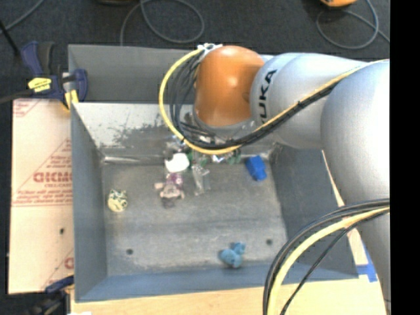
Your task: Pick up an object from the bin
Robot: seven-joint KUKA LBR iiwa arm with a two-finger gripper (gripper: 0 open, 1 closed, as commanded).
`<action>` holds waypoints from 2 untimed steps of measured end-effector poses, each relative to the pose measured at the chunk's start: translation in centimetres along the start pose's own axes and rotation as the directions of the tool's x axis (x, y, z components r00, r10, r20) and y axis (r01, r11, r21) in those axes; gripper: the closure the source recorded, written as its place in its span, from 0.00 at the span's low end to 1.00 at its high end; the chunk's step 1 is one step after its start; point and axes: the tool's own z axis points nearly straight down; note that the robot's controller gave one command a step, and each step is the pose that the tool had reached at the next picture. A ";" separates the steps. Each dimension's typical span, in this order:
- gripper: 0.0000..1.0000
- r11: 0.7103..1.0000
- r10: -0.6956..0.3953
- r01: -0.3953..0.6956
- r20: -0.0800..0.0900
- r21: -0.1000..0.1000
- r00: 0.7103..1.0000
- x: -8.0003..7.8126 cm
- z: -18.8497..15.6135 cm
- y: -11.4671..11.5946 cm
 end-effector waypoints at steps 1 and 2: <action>0.00 0.979 -0.204 0.204 0.007 0.002 0.979 -0.4 4.0 1.1; 1.00 0.972 -0.235 0.235 0.006 0.002 0.972 -1.2 4.0 1.9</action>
Offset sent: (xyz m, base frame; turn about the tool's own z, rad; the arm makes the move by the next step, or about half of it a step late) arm 0.0004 0.0236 -0.0419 -0.2435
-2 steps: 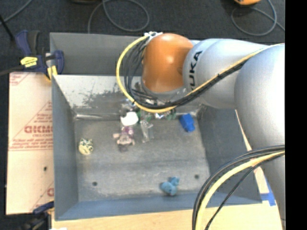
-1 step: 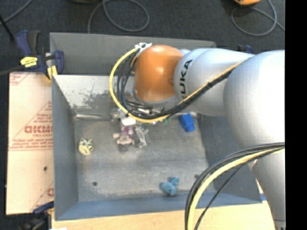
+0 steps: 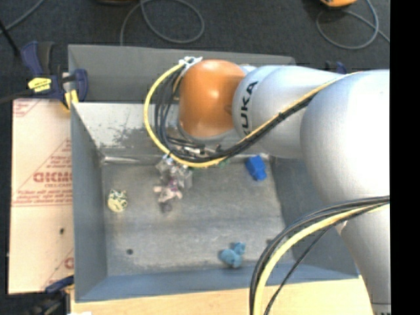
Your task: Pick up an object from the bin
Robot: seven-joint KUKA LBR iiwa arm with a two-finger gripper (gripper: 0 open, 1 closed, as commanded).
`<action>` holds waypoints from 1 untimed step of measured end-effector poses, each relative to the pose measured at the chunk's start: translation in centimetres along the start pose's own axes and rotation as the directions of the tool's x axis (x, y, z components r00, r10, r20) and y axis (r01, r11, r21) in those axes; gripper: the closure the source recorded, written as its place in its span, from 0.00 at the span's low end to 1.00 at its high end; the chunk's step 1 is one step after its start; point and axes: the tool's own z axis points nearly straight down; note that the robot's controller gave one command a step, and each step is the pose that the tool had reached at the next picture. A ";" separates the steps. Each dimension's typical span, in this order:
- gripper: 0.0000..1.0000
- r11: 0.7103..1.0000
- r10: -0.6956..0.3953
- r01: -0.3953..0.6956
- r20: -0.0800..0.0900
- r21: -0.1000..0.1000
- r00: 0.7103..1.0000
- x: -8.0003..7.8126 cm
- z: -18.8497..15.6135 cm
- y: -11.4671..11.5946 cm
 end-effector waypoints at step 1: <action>1.00 1.000 0.000 0.000 0.000 0.000 1.000 0.0 0.0 0.0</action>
Offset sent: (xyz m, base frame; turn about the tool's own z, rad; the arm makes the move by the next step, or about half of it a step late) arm -0.0002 -0.0001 0.0554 0.0000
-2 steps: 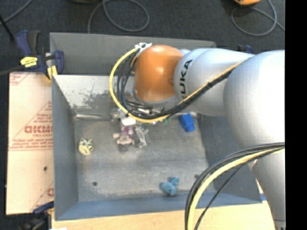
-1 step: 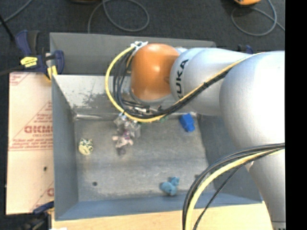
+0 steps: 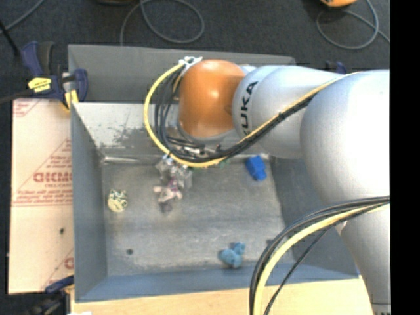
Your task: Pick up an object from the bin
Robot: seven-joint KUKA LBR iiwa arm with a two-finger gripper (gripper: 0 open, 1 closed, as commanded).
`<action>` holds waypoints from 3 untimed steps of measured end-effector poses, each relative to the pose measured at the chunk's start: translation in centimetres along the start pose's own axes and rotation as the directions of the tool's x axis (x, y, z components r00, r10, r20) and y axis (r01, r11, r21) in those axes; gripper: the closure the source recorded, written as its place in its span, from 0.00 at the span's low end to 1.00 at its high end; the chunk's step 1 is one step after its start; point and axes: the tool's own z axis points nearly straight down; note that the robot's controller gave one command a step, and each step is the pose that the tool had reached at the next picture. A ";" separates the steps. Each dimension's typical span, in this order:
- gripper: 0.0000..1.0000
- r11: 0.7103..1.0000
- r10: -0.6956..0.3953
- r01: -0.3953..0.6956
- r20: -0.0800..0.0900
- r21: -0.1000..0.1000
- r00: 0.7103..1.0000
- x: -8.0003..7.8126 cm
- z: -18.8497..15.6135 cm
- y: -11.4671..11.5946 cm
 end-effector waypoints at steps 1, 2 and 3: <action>1.00 1.000 0.000 0.000 -0.002 -0.002 1.000 0.1 -0.3 0.1; 1.00 1.000 0.001 -0.001 -0.005 -0.003 1.000 0.1 -1.8 0.1; 1.00 1.000 0.002 -0.002 0.000 0.001 1.000 0.0 -3.4 0.0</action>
Offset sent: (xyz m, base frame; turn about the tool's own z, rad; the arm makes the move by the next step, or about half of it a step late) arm 0.0001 0.0000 0.0531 0.0000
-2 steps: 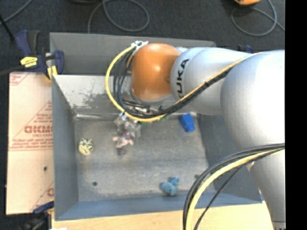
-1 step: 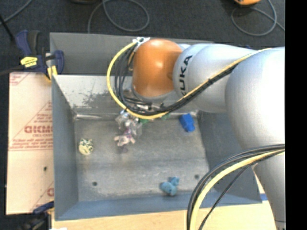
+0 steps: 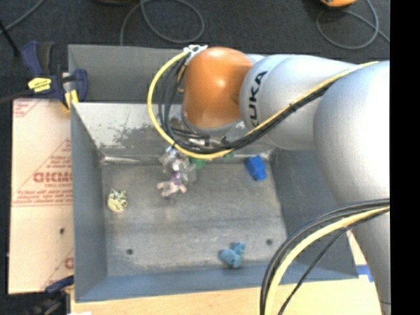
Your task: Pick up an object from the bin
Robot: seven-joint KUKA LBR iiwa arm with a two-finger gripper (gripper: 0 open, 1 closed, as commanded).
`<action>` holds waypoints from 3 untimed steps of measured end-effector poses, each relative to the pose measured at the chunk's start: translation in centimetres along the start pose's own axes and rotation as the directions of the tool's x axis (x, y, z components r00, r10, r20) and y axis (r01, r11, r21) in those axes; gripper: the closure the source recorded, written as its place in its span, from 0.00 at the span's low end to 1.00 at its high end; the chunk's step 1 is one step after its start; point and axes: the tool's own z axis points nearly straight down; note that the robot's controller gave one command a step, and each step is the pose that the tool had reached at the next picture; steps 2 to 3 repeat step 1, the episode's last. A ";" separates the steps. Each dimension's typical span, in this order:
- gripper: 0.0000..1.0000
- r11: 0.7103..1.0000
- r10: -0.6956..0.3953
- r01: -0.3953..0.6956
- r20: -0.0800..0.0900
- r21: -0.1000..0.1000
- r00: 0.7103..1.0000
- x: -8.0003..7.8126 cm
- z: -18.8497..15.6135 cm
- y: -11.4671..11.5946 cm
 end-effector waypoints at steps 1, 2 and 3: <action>1.00 1.000 0.001 -0.001 -0.001 0.000 1.000 0.0 -1.4 0.0; 1.00 1.000 0.001 -0.001 -0.001 0.000 1.000 0.0 -1.4 0.0; 1.00 1.000 0.001 -0.001 -0.001 0.000 1.000 0.0 -1.4 0.0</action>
Offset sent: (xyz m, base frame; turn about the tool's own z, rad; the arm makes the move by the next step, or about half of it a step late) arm 0.0000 0.0001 0.0105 0.0000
